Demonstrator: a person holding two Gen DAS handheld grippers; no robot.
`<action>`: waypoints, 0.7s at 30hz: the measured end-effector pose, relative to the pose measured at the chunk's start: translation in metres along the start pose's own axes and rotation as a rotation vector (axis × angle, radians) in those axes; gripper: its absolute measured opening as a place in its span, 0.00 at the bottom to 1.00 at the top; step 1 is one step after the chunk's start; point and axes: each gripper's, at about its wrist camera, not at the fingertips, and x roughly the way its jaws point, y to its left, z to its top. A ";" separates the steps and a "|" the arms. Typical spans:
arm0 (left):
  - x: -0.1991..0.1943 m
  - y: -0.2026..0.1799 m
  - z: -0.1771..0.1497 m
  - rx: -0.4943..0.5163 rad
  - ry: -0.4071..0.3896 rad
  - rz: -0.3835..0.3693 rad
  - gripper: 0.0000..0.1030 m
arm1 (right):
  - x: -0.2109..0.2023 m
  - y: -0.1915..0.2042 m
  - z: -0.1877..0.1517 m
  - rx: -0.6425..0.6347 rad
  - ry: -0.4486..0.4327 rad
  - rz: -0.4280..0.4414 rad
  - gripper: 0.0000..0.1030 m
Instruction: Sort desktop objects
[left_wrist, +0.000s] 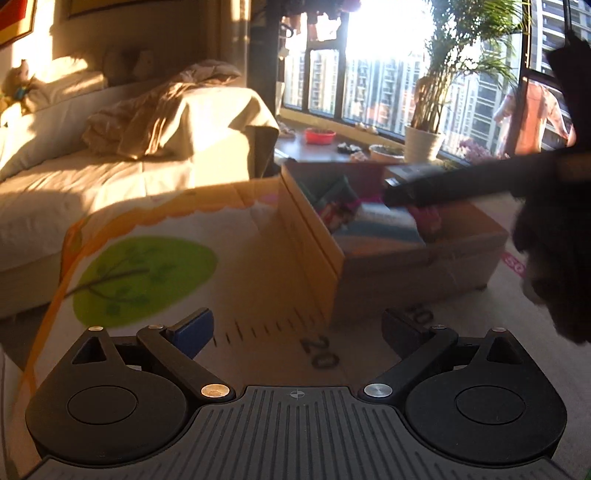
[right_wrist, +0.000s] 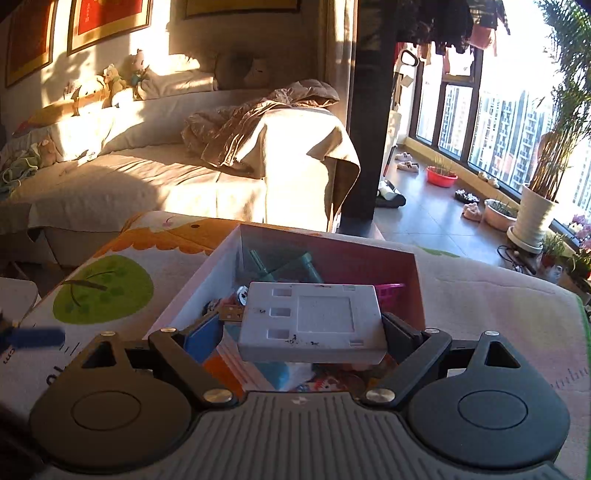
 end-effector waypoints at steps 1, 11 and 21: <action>0.000 -0.003 -0.008 0.003 0.018 -0.006 0.98 | 0.008 0.004 0.002 0.003 0.000 0.014 0.88; -0.017 -0.021 -0.040 0.025 0.023 -0.001 1.00 | -0.028 0.012 -0.017 -0.006 -0.066 -0.028 0.96; -0.009 -0.021 -0.045 -0.011 0.063 0.010 1.00 | -0.073 -0.003 -0.099 0.131 0.039 -0.064 1.00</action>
